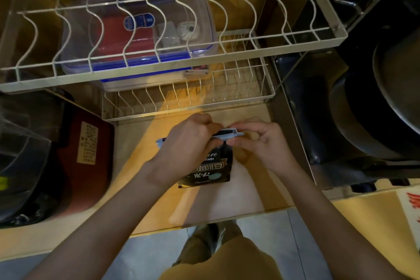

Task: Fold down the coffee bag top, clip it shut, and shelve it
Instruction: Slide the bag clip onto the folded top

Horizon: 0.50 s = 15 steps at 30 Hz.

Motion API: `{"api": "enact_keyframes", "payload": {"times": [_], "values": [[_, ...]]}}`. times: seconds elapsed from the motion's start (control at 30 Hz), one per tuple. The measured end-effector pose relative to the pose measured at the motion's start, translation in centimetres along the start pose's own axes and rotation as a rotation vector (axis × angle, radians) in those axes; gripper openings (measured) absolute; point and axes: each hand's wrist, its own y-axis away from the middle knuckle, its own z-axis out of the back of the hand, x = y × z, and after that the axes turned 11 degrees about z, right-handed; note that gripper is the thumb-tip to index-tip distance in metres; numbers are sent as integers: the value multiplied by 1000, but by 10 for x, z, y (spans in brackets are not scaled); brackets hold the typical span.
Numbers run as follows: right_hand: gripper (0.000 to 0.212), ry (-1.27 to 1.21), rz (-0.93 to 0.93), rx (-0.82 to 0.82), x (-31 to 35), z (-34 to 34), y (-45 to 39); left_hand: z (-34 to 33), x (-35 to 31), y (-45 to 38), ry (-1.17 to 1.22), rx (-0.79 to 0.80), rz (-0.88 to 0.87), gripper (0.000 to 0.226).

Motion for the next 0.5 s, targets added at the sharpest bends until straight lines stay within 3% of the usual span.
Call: {"api": "enact_keyframes", "payload": {"times": [0.17, 0.33, 0.5], "values": [[27, 247, 148, 115, 0, 2, -3, -1, 2, 1, 0, 21, -24, 33], [30, 311, 248, 223, 2, 10, -7, -3, 6, 3, 18, 46, -13, 39], [28, 339, 321, 39, -4, -2, 1, -5, 10, 3, 82, 42, 0, 37]]}}
